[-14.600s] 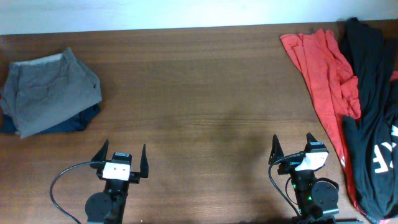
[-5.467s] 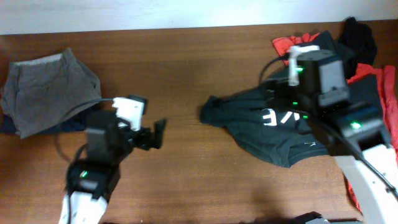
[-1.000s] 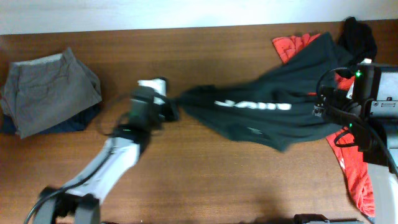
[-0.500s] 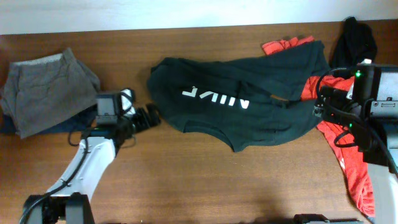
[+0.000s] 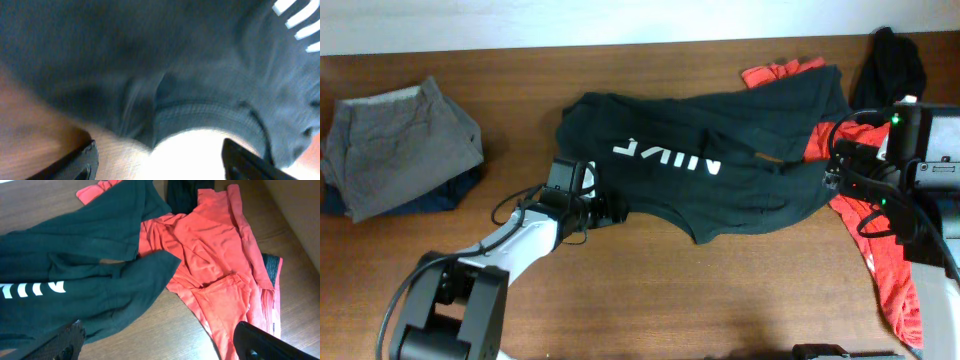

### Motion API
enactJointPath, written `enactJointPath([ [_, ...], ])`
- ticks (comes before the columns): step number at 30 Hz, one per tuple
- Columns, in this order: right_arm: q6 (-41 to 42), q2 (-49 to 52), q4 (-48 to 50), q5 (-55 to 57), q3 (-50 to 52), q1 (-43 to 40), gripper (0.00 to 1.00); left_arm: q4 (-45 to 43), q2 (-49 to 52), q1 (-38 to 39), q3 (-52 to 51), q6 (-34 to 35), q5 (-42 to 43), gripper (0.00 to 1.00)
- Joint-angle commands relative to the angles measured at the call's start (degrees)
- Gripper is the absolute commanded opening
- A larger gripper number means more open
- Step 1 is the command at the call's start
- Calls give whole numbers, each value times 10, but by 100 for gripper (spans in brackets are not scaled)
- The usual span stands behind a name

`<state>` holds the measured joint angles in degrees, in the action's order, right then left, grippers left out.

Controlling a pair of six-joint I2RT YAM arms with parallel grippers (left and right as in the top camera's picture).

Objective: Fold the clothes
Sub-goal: 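Pull the black shirt leftward with the left gripper to spread it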

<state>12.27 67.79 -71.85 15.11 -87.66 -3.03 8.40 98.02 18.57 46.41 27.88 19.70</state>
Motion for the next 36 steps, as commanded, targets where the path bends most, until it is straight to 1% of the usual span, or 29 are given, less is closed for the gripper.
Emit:
enactJointPath([
  [1, 7, -5, 0, 1, -11, -5, 99, -28, 38, 3, -8, 12, -11, 70],
  [2, 7, -5, 0, 1, -11, -5, 99, -37, 39, 3, -8, 12, -11, 60],
  [3, 7, -5, 0, 1, -11, -5, 99, -41, 39, 3, -8, 12, -13, 53],
  [5, 7, -5, 0, 1, -11, -5, 99, -42, 39, 3, -8, 12, -18, 23],
  [7, 7, -5, 0, 1, -11, -5, 99, -37, 39, 2, -8, 12, -24, 3],
  [8, 7, -5, 0, 1, -11, -5, 99, -31, 38, -2, -8, 12, -26, 1],
  [11, 7, -5, 0, 1, -11, -5, 99, -7, 31, -24, -8, 9, -25, 1],
  [15, 7, -5, 0, 1, -11, -5, 99, 57, -2, -95, 7, -46, -32, 1],
  [20, 7, -5, 0, 1, -11, -5, 99, 155, -28, -230, 101, -129, -43, 0],
  [22, 7, -5, 0, 1, -11, -5, 99, 179, -28, -274, 153, -148, -43, 1],
  [23, 7, -5, 0, 1, -11, -5, 99, 183, -28, -284, 167, -148, -40, 0],
  [24, 7, -5, 0, 1, -11, -5, 99, 187, -28, -289, 176, -148, -34, 2],
  [25, 7, -5, 0, 1, -11, -5, 99, 194, -28, -290, 183, -148, -25, 34],
  [26, 7, -5, 0, 1, -11, -5, 99, 202, -28, -288, 183, -147, -25, 58],
  [28, 7, -5, -2, 1, -11, -5, 99, 237, -28, -283, 182, -147, -18, 68],
  [30, 7, -5, -4, 1, -11, -5, 99, 289, -28, -270, 182, -147, 17, 76],
  [33, 7, -4, -3, 1, -11, -5, 99, 353, -28, -234, 178, -147, 67, 79],
  [36, 7, 0, -4, 1, -11, -5, 99, 386, -28, -177, 165, -140, 75, 80],
])
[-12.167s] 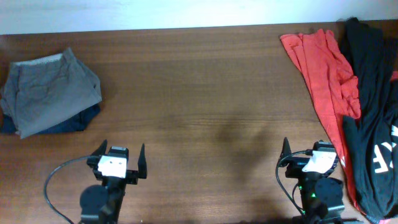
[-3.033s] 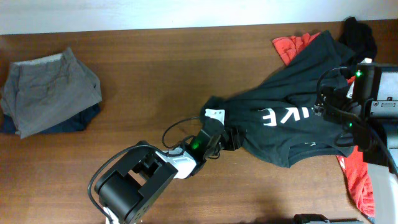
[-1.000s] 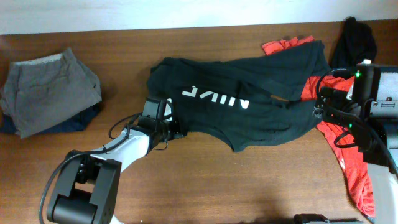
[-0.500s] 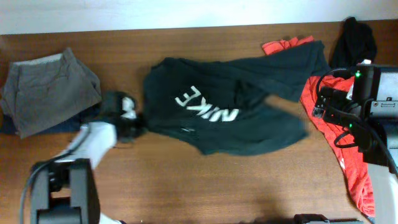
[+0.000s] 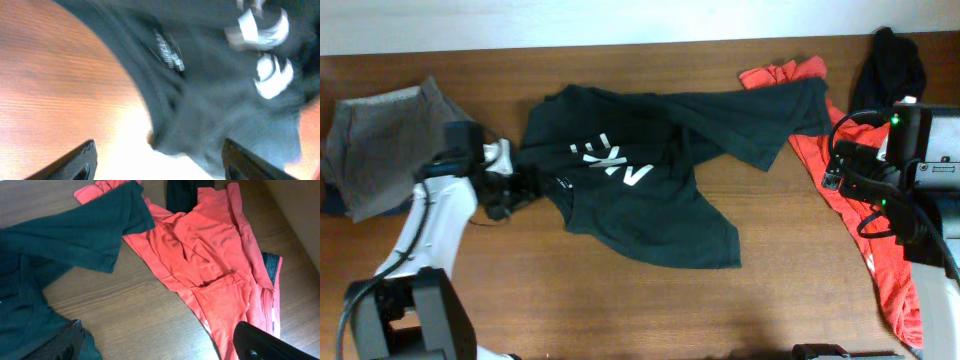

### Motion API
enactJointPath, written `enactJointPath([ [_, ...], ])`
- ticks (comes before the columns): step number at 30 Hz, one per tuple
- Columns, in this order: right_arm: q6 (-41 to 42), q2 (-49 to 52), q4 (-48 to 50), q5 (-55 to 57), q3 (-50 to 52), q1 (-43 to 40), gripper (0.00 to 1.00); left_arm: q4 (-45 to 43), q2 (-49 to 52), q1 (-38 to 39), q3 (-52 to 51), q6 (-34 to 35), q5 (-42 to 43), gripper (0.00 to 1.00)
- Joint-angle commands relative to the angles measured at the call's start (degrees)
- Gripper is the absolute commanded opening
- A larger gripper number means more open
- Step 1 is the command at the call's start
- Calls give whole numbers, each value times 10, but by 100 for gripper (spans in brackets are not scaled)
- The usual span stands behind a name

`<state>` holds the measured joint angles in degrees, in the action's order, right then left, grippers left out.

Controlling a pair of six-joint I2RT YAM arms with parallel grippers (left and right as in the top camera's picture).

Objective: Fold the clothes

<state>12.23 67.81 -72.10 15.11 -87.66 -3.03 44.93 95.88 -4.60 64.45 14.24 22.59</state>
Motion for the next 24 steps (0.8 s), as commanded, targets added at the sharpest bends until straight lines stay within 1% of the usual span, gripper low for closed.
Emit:
enactJointPath([
  [1, 7, 1, -2, 1, -11, -5, 99, 26, -6, 74, -21, 7, 47, 79],
  [3, 7, 3, -2, 1, -11, -5, 98, 30, -6, 116, -36, 55, 47, 80],
  [4, 7, 3, -2, 1, -10, -5, 99, 25, -6, 162, -54, 98, 47, 78],
  [7, 7, 3, -2, 2, -10, -5, 99, 15, -6, 221, -78, 153, 47, 73],
  [10, 7, 3, -2, 1, -10, -5, 99, 1, -6, 269, -98, 193, 46, 69],
  [12, 7, 3, -2, 1, -10, -5, 99, -26, -6, 303, -118, 227, 46, 64],
  [15, 7, 3, -2, 1, -10, -5, 99, -75, -6, 340, -142, 258, 38, 63],
  [18, 7, 3, -3, 1, -10, -5, 99, -127, -6, 375, -165, 303, -20, 63],
  [20, 7, 3, -3, 1, -10, -5, 99, -155, -6, 389, -173, 316, -42, 63],
  [24, 7, 3, -4, 1, -10, -5, 99, -210, -4, 413, -185, 318, -67, 63],
])
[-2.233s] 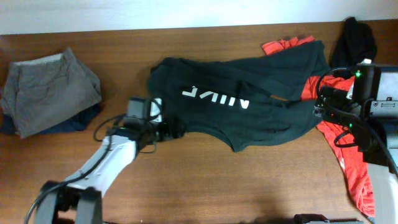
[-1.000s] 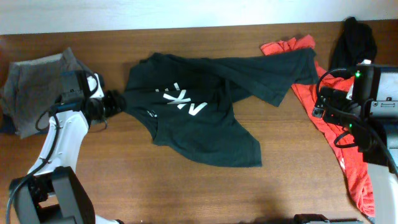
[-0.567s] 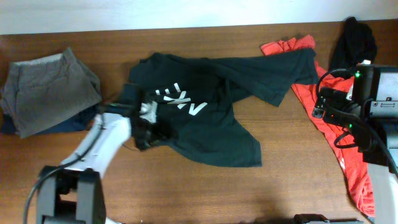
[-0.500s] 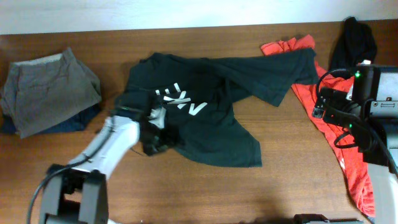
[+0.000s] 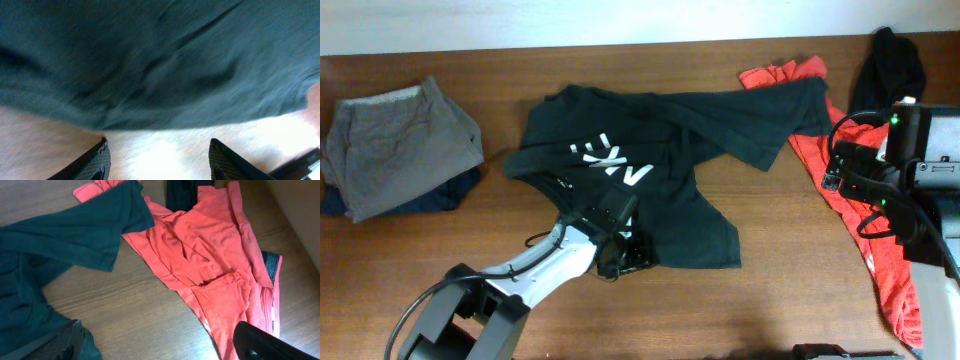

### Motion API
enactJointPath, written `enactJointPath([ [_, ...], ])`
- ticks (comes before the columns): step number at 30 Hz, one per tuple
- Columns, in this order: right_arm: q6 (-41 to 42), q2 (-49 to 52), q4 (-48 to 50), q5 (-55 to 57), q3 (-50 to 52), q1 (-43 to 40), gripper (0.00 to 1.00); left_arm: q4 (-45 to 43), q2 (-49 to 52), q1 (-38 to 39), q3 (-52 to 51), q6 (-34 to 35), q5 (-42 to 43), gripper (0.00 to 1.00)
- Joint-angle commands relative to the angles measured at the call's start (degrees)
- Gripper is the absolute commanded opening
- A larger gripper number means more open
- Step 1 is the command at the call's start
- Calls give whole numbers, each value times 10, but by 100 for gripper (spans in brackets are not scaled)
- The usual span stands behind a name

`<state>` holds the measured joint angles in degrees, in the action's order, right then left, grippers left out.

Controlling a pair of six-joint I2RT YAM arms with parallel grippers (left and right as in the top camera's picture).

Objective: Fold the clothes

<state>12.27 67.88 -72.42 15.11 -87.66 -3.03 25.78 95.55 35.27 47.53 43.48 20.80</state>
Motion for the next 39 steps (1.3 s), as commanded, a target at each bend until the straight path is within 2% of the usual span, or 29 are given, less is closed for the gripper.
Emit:
enactJointPath([
  [1, 7, 2, 0, 1, -10, -5, 99, -23, 1, 20, -16, 37, -66, 63],
  [5, 7, 2, 0, 1, -10, -5, 99, -42, 3, 31, -16, 54, -103, 63],
  [7, 7, 2, -1, 1, -10, -5, 99, -46, 3, 31, -16, 54, -108, 56],
  [9, 7, 2, -2, 1, -10, -5, 99, -47, 3, 31, -16, 54, -126, 40],
  [10, 7, 2, -2, 2, -10, -5, 99, -48, 3, 30, -16, 54, -137, 27],
  [11, 7, 2, -2, 1, -10, -5, 99, -50, 3, 27, -16, 54, -145, 18],
  [14, 7, 2, -2, 2, -10, -5, 99, -53, 3, 13, -16, 53, -156, 0],
  [21, 7, 2, -2, 2, -11, -5, 99, -23, -10, -38, -16, 29, -157, 0],
  [27, 7, 2, -2, 6, -10, -5, 99, 57, -80, -77, -16, 4, -166, 0],
  [34, 7, 2, -3, 6, -10, -5, 99, 59, -112, -62, -16, 25, -92, 0],
  [35, 7, 2, -3, 6, -10, -5, 99, 61, -111, -56, -16, 33, -82, 8],
  [36, 7, 2, -3, 6, -10, -5, 99, 63, -111, -50, -16, 39, -76, 21],
  [37, 7, 2, -3, 6, -10, -5, 99, 63, -111, -44, -16, 47, -75, 40],
  [38, 7, 2, -3, 6, -10, -5, 99, 64, -111, -35, -16, 56, -80, 47],
  [39, 7, 2, -3, 5, -10, -5, 99, 64, -111, -29, -16, 64, -87, 49],
])
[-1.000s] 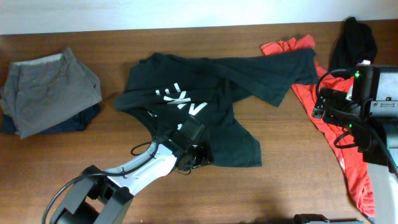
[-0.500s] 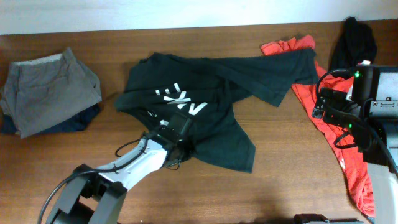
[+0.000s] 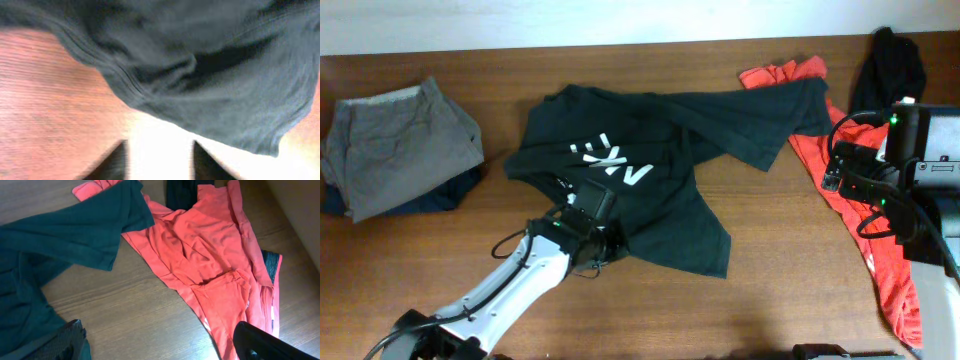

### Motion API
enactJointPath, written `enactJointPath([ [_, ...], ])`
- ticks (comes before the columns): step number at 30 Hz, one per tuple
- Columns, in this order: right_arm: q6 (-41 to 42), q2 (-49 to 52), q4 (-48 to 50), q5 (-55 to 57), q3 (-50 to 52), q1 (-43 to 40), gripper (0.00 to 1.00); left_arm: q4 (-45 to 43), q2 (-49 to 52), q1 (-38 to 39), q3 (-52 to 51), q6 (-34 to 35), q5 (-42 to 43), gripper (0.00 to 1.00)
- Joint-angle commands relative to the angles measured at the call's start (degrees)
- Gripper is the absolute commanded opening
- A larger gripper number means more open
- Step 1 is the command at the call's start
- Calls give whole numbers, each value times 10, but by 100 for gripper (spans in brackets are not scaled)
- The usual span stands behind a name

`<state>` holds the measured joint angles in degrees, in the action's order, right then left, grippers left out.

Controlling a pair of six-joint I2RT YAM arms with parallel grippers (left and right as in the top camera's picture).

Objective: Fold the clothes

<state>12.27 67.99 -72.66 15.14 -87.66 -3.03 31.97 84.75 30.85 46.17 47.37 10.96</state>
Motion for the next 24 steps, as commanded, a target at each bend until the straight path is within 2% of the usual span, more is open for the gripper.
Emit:
enactJointPath([
  [1, 7, 1, 0, 5, -10, -5, 99, 2, -3, 22, -3, 37, 2, 53],
  [5, 7, 1, 0, 5, -10, -5, 99, -4, 3, 39, -6, 60, -33, 56],
  [15, 7, 1, -2, 5, -10, -5, 99, -106, 104, 47, -7, 77, -30, 56],
  [20, 7, 1, -2, 5, -10, -5, 99, -121, 136, 47, -7, 77, -24, 56],
  [22, 7, 1, -2, 5, -10, -5, 99, -131, 146, 47, -7, 77, -24, 53],
  [24, 7, 1, -2, 5, -11, -5, 99, -143, 154, 47, -7, 77, -24, 44],
])
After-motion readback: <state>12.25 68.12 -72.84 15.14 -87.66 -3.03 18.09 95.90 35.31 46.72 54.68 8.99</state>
